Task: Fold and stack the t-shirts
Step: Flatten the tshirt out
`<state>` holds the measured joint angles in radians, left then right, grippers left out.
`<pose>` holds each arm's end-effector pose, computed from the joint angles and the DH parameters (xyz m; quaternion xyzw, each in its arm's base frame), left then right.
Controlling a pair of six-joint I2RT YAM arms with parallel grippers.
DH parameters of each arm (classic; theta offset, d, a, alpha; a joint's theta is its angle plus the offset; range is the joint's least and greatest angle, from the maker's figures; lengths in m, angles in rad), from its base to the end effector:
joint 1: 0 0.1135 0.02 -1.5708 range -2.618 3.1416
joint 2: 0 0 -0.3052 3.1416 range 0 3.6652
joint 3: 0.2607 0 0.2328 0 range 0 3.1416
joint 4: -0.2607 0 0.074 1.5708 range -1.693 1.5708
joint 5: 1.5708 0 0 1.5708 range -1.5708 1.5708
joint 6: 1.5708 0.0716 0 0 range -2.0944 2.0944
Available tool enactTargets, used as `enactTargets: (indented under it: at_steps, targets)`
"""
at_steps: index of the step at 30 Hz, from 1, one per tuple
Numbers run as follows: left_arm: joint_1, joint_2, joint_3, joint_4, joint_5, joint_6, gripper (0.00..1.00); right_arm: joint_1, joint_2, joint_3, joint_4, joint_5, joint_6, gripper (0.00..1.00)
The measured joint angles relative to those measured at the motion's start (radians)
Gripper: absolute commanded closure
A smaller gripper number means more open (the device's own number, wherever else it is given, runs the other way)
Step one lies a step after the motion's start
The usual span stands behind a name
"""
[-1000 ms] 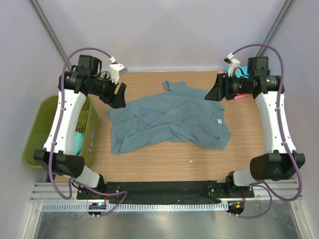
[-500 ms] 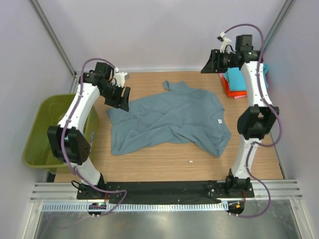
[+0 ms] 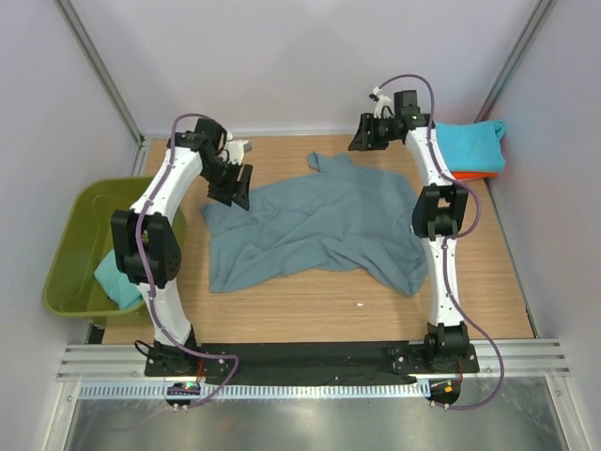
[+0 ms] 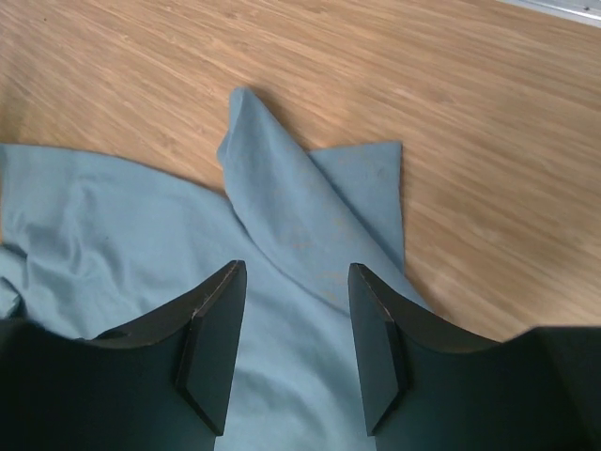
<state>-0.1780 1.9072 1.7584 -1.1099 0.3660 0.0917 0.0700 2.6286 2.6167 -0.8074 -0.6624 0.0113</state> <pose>0.3846 -0.0952 0.2935 0.1586 0.9587 -0.1862 0.1449 0.5961 0.0859 0.2253 -0.1451 0.8758 0.3163 0.3344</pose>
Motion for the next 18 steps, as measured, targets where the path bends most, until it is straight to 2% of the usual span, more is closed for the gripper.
enactTargets:
  at_steps: [10, 18]
  targets:
    - [-0.07, 0.0, -0.056, -0.01, -0.008, 0.024, 0.41, 0.049, 0.166, 0.063, 0.127, 0.082, 0.047, 0.46]
    - [-0.077, 0.0, -0.061, -0.01, -0.008, 0.024, 0.41, 0.05, 0.184, 0.062, 0.283, 0.192, 0.077, 0.45]
